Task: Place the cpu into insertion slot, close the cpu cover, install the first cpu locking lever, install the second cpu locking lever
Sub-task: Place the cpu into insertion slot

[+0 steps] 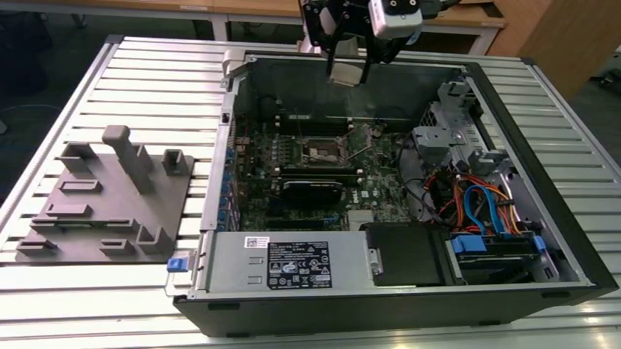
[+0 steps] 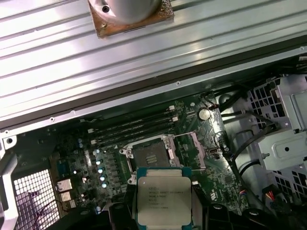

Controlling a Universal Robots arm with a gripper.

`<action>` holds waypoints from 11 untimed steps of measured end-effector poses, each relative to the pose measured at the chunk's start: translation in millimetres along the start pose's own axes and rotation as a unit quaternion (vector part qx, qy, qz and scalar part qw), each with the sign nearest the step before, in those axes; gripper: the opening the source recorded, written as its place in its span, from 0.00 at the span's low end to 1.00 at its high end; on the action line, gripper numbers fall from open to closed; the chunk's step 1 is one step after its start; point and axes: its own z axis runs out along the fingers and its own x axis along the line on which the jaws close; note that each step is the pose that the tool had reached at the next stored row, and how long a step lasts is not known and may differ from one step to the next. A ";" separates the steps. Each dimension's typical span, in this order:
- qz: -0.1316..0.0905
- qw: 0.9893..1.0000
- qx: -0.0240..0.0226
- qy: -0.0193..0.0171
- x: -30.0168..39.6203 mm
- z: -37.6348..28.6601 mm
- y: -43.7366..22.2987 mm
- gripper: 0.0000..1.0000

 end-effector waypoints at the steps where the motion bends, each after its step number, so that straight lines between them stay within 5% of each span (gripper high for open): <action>1: 0.007 1.000 0.000 -0.001 0.0 0.1 0.0 0.54; 11: 0.060 0.998 -0.001 -0.005 0.0 0.8 -0.1 0.54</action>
